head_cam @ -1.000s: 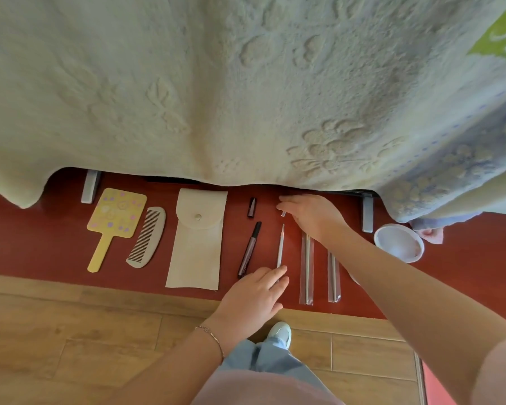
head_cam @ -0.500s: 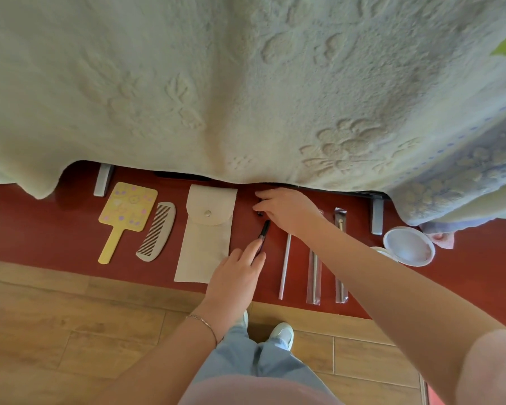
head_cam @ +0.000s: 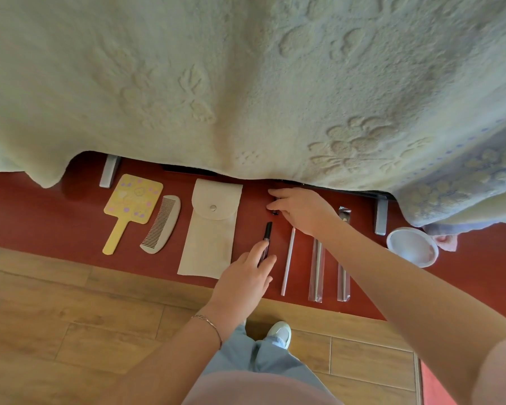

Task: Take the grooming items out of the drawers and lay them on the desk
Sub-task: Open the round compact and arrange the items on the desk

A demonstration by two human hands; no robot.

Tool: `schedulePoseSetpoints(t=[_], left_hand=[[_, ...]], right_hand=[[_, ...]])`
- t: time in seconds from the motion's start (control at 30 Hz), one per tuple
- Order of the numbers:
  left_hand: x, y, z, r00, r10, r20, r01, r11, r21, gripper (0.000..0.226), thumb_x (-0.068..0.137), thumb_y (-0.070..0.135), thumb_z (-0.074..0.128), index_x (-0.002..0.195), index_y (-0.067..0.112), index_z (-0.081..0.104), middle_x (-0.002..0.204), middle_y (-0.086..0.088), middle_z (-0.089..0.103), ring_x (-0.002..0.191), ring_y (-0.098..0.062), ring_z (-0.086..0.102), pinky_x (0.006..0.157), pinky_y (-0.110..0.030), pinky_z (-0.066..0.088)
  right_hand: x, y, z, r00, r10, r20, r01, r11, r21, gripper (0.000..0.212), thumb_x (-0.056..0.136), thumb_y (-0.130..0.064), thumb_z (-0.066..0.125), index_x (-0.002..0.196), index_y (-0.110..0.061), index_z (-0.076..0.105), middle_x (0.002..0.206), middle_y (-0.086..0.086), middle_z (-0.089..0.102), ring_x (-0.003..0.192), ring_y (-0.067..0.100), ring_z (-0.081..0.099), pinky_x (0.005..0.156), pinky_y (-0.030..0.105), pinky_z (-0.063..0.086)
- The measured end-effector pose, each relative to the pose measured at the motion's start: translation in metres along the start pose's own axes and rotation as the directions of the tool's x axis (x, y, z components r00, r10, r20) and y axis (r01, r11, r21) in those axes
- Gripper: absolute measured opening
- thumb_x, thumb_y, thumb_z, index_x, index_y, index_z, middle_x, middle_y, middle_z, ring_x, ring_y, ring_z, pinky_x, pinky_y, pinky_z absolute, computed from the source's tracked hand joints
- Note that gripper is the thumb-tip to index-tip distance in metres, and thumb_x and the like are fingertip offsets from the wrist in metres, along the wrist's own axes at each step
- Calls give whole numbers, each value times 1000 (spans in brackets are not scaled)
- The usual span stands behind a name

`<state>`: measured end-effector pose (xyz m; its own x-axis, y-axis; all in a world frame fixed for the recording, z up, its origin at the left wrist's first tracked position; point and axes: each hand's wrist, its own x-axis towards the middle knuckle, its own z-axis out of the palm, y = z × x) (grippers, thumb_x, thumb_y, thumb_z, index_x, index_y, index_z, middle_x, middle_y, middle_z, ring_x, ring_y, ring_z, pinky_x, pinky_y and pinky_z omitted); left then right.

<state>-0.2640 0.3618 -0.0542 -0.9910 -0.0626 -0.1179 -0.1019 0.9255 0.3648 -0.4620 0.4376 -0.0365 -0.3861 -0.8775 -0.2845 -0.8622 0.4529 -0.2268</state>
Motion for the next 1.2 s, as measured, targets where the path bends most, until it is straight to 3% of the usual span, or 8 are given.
schedulePoseSetpoints(t=[0.13, 0.3, 0.47, 0.63, 0.77, 0.93, 1.1, 1.2], left_hand=[[-2, -4, -4, 996, 25, -91, -21, 998, 54, 43, 83, 37, 62, 122, 19, 55, 130, -7, 54, 90, -17, 62, 72, -27, 54], [-11, -27, -16, 953, -60, -297, 134, 963, 233, 40, 91, 32, 41, 128, 18, 49, 140, -11, 44, 124, -34, 43, 96, -46, 42], [-19, -52, -7, 936, -268, -228, 321, 915, 243, 59, 83, 30, 60, 137, 16, 40, 145, -21, 35, 130, -49, 33, 99, -59, 35], [-15, -49, -2, 952, -225, -209, 271, 936, 225, 58, 83, 29, 60, 136, 16, 40, 144, -21, 37, 128, -47, 37, 96, -57, 38], [-13, -45, -2, 963, -200, -182, 239, 945, 224, 60, 82, 32, 60, 136, 17, 38, 143, -21, 39, 127, -46, 39, 95, -57, 40], [-12, -45, 0, 977, -158, -140, 185, 960, 208, 63, 82, 34, 61, 137, 18, 34, 145, -19, 36, 128, -45, 38, 96, -56, 42], [-12, -45, -2, 978, -173, -116, 191, 968, 164, 60, 85, 36, 57, 137, 22, 32, 145, -18, 36, 130, -44, 36, 97, -56, 42], [-15, -49, -10, 980, -150, -129, 172, 970, 172, 49, 91, 40, 38, 137, 22, 34, 147, -14, 36, 134, -39, 32, 101, -52, 39]], right_hand=[[-3, -2, 0, 1000, 19, -4, -19, 999, 35, 44, 95, -4, 40, 133, -23, 50, 151, 2, 34, 131, 26, 41, 107, 35, 32], [-13, -4, -6, 988, 98, -120, -83, 989, 126, 45, 94, -3, 41, 133, -22, 50, 148, 1, 38, 132, 23, 40, 108, 29, 28], [-18, -17, 1, 962, 132, -238, -74, 968, 238, 38, 91, -4, 48, 125, -17, 59, 138, 5, 51, 125, 25, 50, 106, 35, 38], [-21, -36, 7, 951, 144, -272, -66, 959, 276, 35, 88, -3, 52, 119, -15, 64, 132, 6, 57, 118, 27, 55, 97, 40, 47], [-24, -46, 6, 961, 130, -245, -70, 968, 242, 37, 91, -7, 48, 126, -17, 58, 137, 3, 52, 124, 23, 50, 100, 34, 41], [-21, -64, 12, 967, 68, -244, -16, 978, 210, 37, 91, -12, 51, 127, -18, 57, 137, 4, 53, 124, 23, 51, 96, 42, 49], [-11, -80, 14, 997, 34, -66, -26, 992, 120, 46, 98, -25, 39, 143, -30, 33, 155, -4, 23, 142, 16, 21, 109, 36, 36], [-8, -87, 12, 998, 46, -48, -42, 994, 99, 47, 98, -26, 36, 144, -33, 29, 157, -5, 16, 143, 15, 14, 108, 38, 37]])
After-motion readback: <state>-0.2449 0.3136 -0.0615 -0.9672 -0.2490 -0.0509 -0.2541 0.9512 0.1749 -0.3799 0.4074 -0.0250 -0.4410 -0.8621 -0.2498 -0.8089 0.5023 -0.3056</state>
